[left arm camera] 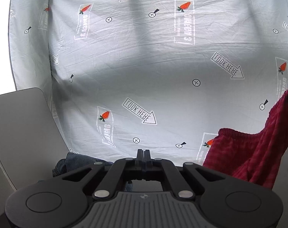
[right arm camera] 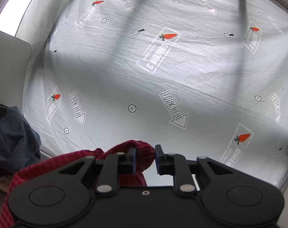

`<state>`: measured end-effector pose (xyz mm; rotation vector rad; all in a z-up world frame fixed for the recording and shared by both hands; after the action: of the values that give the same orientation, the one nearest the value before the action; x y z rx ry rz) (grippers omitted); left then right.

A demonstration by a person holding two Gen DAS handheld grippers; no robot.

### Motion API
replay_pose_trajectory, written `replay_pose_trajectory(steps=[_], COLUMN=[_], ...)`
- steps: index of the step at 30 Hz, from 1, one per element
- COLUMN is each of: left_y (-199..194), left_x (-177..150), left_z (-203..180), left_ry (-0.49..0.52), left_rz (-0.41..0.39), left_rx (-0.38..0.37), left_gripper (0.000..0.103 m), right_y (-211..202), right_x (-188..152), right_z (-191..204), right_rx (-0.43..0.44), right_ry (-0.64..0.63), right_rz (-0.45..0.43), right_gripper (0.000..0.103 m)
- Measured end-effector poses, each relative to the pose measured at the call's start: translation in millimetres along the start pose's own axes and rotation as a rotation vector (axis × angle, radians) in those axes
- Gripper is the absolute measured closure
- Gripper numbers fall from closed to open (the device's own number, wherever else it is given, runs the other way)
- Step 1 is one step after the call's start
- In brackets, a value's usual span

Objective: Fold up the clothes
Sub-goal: 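Lift the red shorts off the pile with both grippers and carry them onto the open table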

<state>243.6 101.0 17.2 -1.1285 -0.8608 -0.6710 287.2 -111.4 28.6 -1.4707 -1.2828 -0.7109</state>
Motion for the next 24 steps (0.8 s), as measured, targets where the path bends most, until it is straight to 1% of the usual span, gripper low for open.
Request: replay_pose_trajectory(steps=[3,5,6,7,9,11,13,15,16,17,19,20,21,22,24], left_y=[-29,-44,-48,-51,-53,-51,-47,-42,-39,-35,-26,-22,-17,-10,6], left_x=[-11,-23,-30,-36,-56,-72,-87,-99,-102,-106,-109,-109,-108,-108,-107], left_z=[-28,-54,-68,-81,-109,-135,-163,-188,-198,-208,-227,-238,-247,-258,-283], left_ry=[-0.019,-0.007,-0.006,-0.005,-0.020,-0.018,0.025,0.074,0.093,0.111,0.130,0.142,0.155,0.166,0.190], left_rz=[0.014,0.033,0.054,0.079,0.158,0.233,0.293,0.339,0.361,0.391,0.436,0.453,0.466,0.479,0.512], left_rx=[-0.069,-0.105,-0.137,-0.171,-0.261,-0.336,-0.375,-0.407,-0.423,-0.451,-0.505,-0.528,-0.544,-0.556,-0.576], left_gripper=[0.102,0.101,0.101,0.100,0.099,0.096,0.094,0.085,0.083,0.078,0.073,0.067,0.062,0.060,0.051], right_y=[-32,-44,-48,-51,-54,-57,-59,-65,-68,-72,-79,-81,-83,-84,-84], right_x=[-16,-31,-42,-57,-88,-127,-164,-200,-217,-230,-247,-254,-258,-262,-268], right_z=[-53,-75,-84,-92,-104,-109,-113,-115,-115,-116,-117,-118,-118,-119,-124], right_rx=[0.006,0.011,0.014,0.022,0.035,0.036,0.047,0.070,0.080,0.089,0.121,0.133,0.140,0.146,0.152], right_ry=[0.014,0.002,-0.004,-0.007,-0.029,-0.061,-0.080,-0.088,-0.090,-0.087,-0.062,-0.049,-0.041,-0.034,-0.006], right_rz=[-0.042,-0.035,-0.016,0.024,0.113,0.236,0.354,0.469,0.522,0.562,0.618,0.637,0.646,0.655,0.666], right_gripper=[0.083,0.083,0.083,0.083,0.083,0.083,0.083,0.083,0.083,0.083,0.083,0.083,0.083,0.083,0.083])
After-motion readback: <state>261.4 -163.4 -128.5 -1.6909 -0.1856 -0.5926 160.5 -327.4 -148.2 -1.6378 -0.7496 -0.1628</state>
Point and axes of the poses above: each gripper's, at about its wrist camera, not at the fingertips, and y roughly the way its jaws point, z to its left, x to its top, the point moved 1 cm from there along y, roughly the way its jaws point, and after that the axes turned 15 degrees about z, right-handed, at the moved point
